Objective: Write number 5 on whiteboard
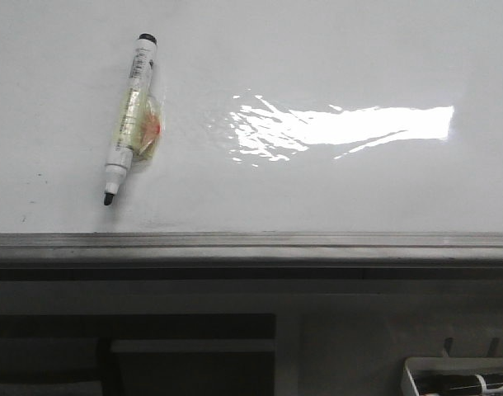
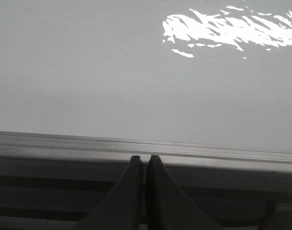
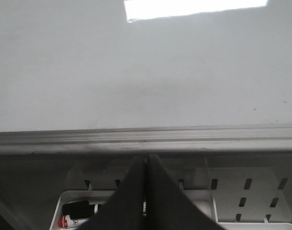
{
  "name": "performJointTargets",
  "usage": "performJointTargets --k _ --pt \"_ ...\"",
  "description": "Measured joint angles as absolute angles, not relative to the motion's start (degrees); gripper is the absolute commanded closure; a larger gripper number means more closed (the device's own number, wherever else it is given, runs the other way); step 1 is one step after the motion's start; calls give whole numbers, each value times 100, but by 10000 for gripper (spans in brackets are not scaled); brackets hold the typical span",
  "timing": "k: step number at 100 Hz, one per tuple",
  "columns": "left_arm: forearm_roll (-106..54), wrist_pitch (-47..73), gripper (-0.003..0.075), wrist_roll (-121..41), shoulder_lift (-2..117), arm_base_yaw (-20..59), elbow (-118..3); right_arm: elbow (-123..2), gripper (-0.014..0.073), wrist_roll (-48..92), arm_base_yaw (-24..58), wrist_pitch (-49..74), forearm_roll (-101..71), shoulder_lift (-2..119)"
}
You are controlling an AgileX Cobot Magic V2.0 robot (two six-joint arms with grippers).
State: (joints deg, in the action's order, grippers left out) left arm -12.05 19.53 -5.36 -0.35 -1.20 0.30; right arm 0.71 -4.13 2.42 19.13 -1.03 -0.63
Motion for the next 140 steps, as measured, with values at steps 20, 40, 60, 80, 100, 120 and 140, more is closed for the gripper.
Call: performJointTargets --k 20,40,60,80,100,120,140 --pt "-1205 1953 741 -536 -35 -120 30 71 656 -413 242 1913 -103 -63" --pt "-1205 1953 741 -536 -35 -120 30 71 656 -413 242 1913 -103 -63" --pt "-1205 1953 741 -536 -35 -120 30 71 656 -413 242 1913 -103 -63" --pt "-1205 1953 741 -536 -35 -120 30 71 656 -413 242 1913 -68 -63" --pt "-1202 1825 741 -536 -35 -120 30 94 656 -413 242 1594 0 -63" --pt "-3747 1348 741 -536 -35 -120 30 94 656 -479 242 466 -1863 -63" --pt "-5457 901 741 -547 -35 -120 30 94 656 -492 242 384 -2911 -63"
